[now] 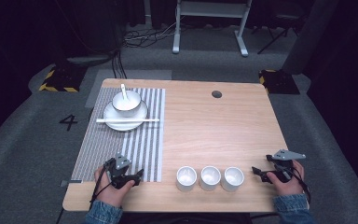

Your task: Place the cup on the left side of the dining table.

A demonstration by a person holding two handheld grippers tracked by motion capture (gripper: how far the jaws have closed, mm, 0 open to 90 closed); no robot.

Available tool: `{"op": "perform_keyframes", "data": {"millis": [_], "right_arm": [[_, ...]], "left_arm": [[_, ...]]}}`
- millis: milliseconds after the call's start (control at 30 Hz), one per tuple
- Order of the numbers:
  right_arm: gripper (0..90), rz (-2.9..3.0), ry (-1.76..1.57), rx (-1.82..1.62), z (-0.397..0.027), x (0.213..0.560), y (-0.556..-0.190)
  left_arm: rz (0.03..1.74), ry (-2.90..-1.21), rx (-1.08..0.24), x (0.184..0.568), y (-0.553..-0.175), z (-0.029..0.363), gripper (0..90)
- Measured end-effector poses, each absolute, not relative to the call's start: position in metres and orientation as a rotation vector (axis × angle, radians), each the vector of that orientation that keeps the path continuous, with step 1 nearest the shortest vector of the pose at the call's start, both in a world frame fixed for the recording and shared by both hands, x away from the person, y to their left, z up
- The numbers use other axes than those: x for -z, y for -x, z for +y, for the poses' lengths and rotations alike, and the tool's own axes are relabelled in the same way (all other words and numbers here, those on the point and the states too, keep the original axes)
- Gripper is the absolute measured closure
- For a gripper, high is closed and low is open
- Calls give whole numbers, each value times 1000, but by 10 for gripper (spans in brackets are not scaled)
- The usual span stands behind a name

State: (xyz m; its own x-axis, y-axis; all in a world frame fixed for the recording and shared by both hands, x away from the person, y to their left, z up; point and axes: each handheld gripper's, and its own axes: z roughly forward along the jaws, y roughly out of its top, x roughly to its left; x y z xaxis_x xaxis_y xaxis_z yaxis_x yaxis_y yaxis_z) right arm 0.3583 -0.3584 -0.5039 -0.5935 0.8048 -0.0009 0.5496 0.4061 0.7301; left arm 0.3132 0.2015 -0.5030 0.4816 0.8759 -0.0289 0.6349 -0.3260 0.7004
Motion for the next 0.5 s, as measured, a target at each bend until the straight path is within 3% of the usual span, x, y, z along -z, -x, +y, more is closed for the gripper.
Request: {"op": "perform_keyframes", "data": {"millis": [500], "right_arm": [[121, 2318, -1163, -1005, -359, 504, -359]], "left_arm": [[1249, -2070, -477, 503, -313, 201, 232]]}}
